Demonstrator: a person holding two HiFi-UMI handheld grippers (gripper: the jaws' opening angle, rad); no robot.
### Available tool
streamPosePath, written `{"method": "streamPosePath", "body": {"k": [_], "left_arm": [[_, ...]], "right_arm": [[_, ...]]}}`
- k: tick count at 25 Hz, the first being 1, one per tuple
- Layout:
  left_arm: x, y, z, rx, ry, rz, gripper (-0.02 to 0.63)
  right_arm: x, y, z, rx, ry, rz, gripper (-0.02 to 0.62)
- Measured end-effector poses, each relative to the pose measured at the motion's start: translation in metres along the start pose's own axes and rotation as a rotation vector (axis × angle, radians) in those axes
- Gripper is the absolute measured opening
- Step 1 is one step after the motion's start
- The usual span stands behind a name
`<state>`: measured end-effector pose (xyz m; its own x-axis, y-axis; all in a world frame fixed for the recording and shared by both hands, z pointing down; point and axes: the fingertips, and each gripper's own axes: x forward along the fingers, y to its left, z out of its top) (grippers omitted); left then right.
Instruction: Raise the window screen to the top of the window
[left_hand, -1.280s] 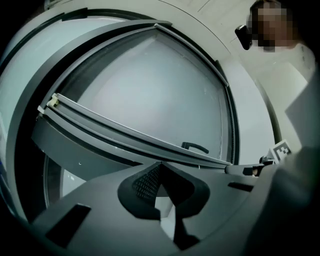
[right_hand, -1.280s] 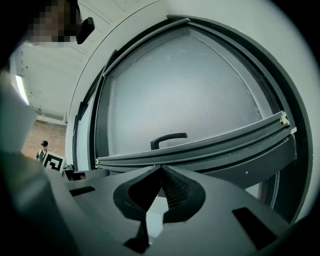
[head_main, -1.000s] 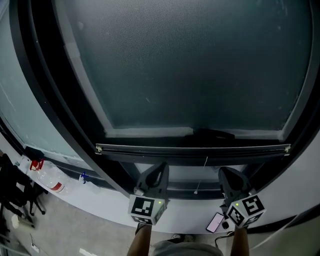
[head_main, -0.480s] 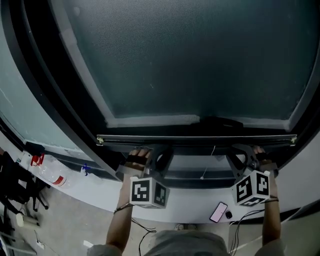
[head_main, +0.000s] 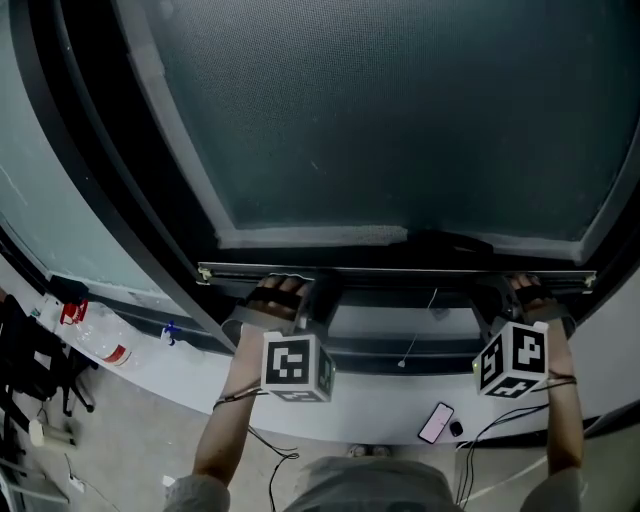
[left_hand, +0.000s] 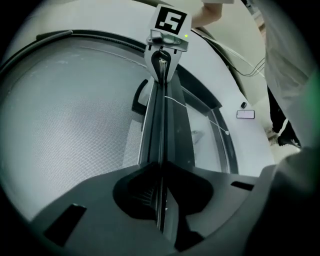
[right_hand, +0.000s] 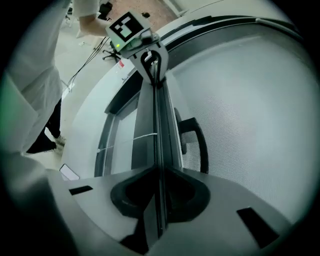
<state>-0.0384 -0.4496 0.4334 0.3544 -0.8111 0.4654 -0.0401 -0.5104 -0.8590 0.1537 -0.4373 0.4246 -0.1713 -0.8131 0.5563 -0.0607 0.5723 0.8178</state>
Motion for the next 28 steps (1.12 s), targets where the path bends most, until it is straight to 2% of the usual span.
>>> {"method": "streamPosePath", "body": {"k": [2,9,15,18,21,28], "left_arm": [[0.0007,-0.0007,0.0020,-0.001,-0.002,-0.016,0.052],[0.0037,-0.0017,0.0011,0.022,0.011,-0.075,0.045],[0.0026,-0.0025,0.0050,-0.044,-0.001,-0.146,0.034],[0.0041,-0.0030,0.0025,-0.063,0.044,-0.183,0.026],[0.0061,-0.0012,-0.0011,-0.030,0.105,-0.191,0.021],[0.0081,-0.0063,-0.0032,-0.052,0.156,-0.366,0.018]], "right_arm": [[0.0038,0.0042,-0.0011,-0.046,0.035,0.011,0.040],[0.0073,0.0047,-0.0010,-0.090,0.136,0.062,0.040],[0.0059,0.0018,-0.0005,-0.028,0.166,0.129,0.025],[0.0064,0.0038,0.0013,-0.031,0.177,0.159,0.023],[0.0059,0.0050,0.0016,-0.017,0.169,0.208,0.021],[0.0054,0.0056,0.0026,0.050,0.119,0.365,0.017]]}}
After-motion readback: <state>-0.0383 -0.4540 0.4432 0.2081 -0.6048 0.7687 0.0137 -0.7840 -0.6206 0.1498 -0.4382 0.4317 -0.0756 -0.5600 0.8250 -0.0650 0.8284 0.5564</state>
